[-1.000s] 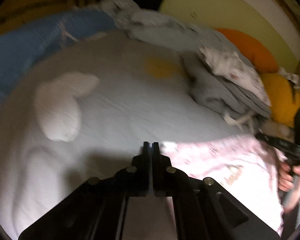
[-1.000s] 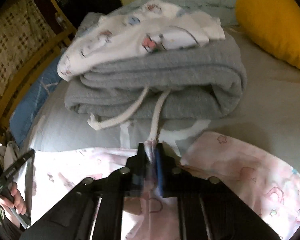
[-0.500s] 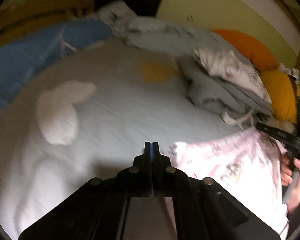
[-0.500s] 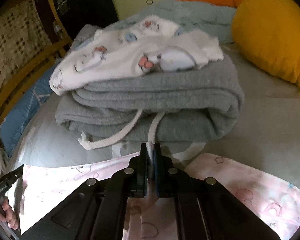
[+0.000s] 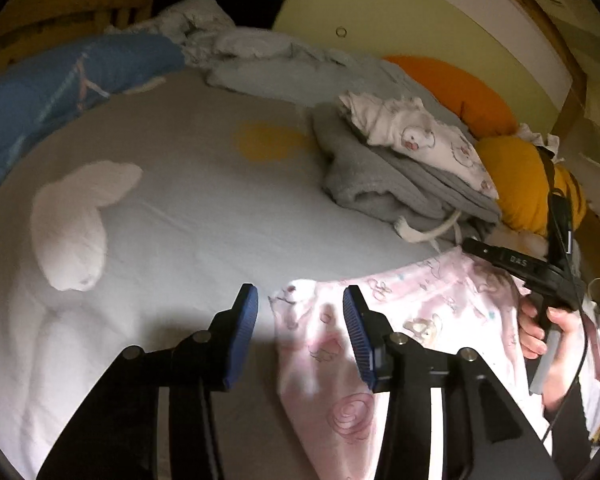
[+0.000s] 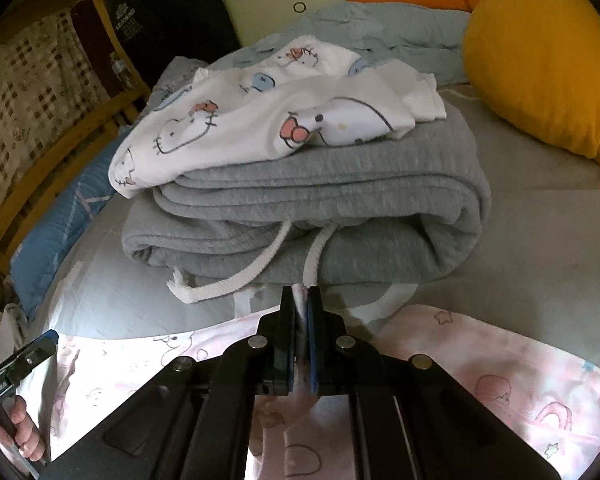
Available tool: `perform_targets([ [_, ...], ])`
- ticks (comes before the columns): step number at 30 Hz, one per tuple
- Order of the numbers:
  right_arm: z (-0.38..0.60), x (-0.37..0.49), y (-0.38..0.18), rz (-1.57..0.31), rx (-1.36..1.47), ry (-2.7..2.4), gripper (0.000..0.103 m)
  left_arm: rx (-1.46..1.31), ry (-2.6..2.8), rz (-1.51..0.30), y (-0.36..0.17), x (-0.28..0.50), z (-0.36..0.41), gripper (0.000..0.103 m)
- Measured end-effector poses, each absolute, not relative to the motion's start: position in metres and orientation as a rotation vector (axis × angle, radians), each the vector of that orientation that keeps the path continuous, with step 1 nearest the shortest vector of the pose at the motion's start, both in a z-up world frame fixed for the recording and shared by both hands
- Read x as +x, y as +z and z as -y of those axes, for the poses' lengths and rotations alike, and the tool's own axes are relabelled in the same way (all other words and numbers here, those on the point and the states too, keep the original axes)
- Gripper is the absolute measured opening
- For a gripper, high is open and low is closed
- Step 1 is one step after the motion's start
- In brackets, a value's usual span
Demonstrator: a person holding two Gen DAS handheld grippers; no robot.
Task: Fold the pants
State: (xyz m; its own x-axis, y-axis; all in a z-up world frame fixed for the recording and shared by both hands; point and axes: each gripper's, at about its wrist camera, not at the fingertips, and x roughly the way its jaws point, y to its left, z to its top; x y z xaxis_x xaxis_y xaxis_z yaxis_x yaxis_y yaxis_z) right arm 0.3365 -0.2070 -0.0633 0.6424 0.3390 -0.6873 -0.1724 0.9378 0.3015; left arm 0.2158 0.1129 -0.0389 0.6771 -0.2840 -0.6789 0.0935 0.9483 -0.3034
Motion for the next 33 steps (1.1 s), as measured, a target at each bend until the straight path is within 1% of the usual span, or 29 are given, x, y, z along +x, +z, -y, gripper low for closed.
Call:
perform_targets([
  [1,0.207,0.337,-0.064,-0.826,0.219,0.294,0.005,-0.244,-0.193,-0.817,-0.042,0.218,-0.111,0.037],
  [2,0.207,0.337,-0.065,-0.827,0.223,0.295,0.005,-0.243,-0.189,-0.831,-0.045,0.219,-0.111,0.011],
  [3,0.207,0.338,-0.065,-0.827,0.225,0.296,0.005,-0.265,-0.216,-0.848,-0.05,0.222,-0.112,0.001],
  [5,0.208,0.336,-0.064,-0.815,0.228,0.304,0.005,-0.273,-0.192,-0.817,-0.048,0.217,-0.114,0.001],
  [8,0.207,0.323,-0.047,-0.722,0.226,0.352,0.005,-0.205,-0.145,-0.698,-0.026,0.205,-0.111,0.001],
  [9,0.206,0.317,-0.039,-0.678,0.224,0.372,0.005,-0.179,-0.122,-0.688,-0.022,0.203,-0.108,0.001],
  [11,0.202,0.314,-0.035,-0.666,0.215,0.372,0.005,-0.142,-0.079,-0.693,-0.022,0.205,-0.106,0.001],
  [12,0.199,0.316,-0.038,-0.684,0.21,0.367,0.005,-0.122,-0.057,-0.714,-0.025,0.209,-0.106,0.001],
  [17,0.186,0.342,-0.081,-0.913,0.164,0.332,0.005,-0.122,0.003,-0.857,-0.059,0.226,-0.114,0.002],
  [20,0.193,0.339,-0.079,-0.887,0.202,0.339,0.005,-0.112,0.008,-0.862,-0.061,0.226,-0.114,0.002],
  [21,0.195,0.339,-0.081,-0.893,0.212,0.336,0.009,-0.1,0.011,-0.861,-0.062,0.227,-0.112,0.002],
  [23,0.196,0.338,-0.08,-0.894,0.21,0.332,0.009,-0.09,0.014,-0.857,-0.061,0.226,-0.112,0.004],
  [25,0.195,0.33,-0.068,-0.849,0.166,0.288,0.02,-0.094,0.013,-0.844,-0.059,0.223,-0.113,0.008],
  [26,0.196,0.323,-0.06,-0.815,0.137,0.256,0.025,-0.094,0.015,-0.827,-0.056,0.22,-0.113,0.014],
  [27,0.198,0.313,-0.048,-0.77,0.112,0.222,0.041,-0.09,0.015,-0.806,-0.052,0.217,-0.113,0.022],
  [28,0.201,0.306,-0.039,-0.737,0.104,0.203,0.061,-0.078,0.018,-0.781,-0.045,0.212,-0.111,0.025],
  [29,0.213,0.291,-0.021,-0.673,0.1,0.176,0.068,-0.054,0.022,-0.739,-0.036,0.205,-0.108,0.029],
  [30,0.22,0.278,-0.008,-0.62,0.106,0.161,0.071,-0.032,0.017,-0.699,-0.027,0.199,-0.103,0.033],
  [31,0.229,0.265,0.009,-0.575,0.118,0.147,0.071,-0.008,0.003,-0.66,-0.018,0.191,-0.098,0.036],
  [33,0.25,0.244,0.039,-0.553,0.137,0.101,0.071,0.037,-0.035,-0.583,0.005,0.174,-0.079,0.049],
])
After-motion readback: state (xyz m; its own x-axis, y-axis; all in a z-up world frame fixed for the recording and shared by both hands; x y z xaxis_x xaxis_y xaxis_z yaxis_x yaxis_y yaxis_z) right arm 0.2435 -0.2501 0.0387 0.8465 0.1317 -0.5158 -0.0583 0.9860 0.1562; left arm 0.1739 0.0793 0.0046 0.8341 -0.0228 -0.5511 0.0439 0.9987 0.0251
